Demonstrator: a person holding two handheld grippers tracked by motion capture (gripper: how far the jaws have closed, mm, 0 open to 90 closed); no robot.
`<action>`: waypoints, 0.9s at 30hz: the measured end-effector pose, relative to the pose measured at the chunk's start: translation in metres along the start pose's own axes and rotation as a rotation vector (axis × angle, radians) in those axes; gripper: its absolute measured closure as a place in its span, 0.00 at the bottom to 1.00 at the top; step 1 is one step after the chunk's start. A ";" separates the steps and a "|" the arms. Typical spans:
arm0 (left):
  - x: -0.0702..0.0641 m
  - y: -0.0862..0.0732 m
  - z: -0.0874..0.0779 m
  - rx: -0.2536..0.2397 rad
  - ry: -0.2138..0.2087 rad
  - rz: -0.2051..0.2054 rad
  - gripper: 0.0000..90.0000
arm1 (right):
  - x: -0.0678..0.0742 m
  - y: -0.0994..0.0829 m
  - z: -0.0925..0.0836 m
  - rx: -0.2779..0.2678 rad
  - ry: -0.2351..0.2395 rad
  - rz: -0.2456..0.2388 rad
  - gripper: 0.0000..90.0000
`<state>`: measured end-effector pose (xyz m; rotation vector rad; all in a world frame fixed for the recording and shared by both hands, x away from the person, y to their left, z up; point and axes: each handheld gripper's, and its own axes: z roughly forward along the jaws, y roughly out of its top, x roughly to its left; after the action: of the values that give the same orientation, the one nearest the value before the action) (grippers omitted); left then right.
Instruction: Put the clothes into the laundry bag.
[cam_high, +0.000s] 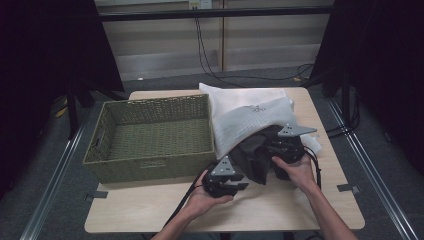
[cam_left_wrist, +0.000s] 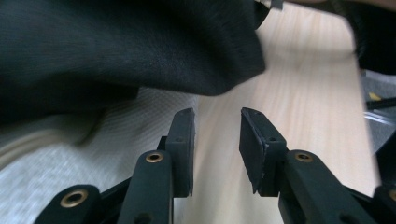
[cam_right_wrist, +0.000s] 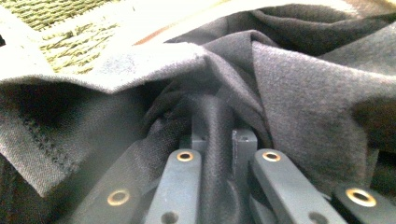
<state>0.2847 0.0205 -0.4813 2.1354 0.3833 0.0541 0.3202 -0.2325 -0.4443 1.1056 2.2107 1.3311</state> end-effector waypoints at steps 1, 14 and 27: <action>0.001 0.003 0.006 0.003 0.022 -0.006 0.73 | 0.000 0.000 0.000 0.000 0.001 -0.001 0.95; -0.002 0.008 0.048 0.140 0.071 0.043 0.53 | 0.000 -0.002 -0.001 -0.003 0.005 0.000 0.95; -0.001 0.007 0.045 0.122 0.070 0.055 1.00 | 0.001 -0.004 0.000 -0.007 0.023 0.011 0.93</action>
<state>0.2941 -0.0194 -0.5012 2.2695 0.3768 0.1407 0.3180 -0.2328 -0.4477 1.1062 2.2175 1.3619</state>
